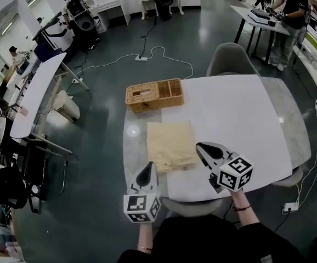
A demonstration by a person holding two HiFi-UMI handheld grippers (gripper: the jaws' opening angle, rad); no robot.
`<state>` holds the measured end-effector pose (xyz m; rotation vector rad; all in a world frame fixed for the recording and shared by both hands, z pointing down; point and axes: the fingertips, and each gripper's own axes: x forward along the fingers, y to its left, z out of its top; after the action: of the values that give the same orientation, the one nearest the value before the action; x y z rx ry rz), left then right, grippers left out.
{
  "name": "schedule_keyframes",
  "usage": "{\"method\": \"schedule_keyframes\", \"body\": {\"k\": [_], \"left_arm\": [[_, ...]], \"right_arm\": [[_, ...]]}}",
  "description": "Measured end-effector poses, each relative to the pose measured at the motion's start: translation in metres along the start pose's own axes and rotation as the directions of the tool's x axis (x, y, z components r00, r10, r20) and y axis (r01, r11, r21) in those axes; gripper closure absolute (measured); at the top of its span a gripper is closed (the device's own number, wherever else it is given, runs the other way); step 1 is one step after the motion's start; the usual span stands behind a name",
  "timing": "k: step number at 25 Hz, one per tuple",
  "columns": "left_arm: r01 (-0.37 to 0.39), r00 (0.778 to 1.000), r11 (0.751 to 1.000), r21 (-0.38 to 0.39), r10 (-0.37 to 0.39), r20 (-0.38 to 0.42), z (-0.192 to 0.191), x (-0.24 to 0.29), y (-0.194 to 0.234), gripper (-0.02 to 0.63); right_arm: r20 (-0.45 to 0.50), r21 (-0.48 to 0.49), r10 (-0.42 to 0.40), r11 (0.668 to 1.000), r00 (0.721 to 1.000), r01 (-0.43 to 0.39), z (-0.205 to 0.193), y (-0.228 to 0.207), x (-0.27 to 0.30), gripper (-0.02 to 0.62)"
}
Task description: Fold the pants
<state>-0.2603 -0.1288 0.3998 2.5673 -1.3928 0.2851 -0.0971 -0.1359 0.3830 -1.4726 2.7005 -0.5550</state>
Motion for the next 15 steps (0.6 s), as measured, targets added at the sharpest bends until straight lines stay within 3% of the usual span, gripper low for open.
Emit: {"method": "schedule_keyframes", "body": {"k": [15], "left_arm": [[-0.069,0.988,0.997,0.026,0.065,0.138,0.034,-0.023,-0.016,0.598]], "right_arm": [[0.179,-0.019,-0.096,0.995,0.979,0.101,0.037,-0.021,-0.062,0.580]]}}
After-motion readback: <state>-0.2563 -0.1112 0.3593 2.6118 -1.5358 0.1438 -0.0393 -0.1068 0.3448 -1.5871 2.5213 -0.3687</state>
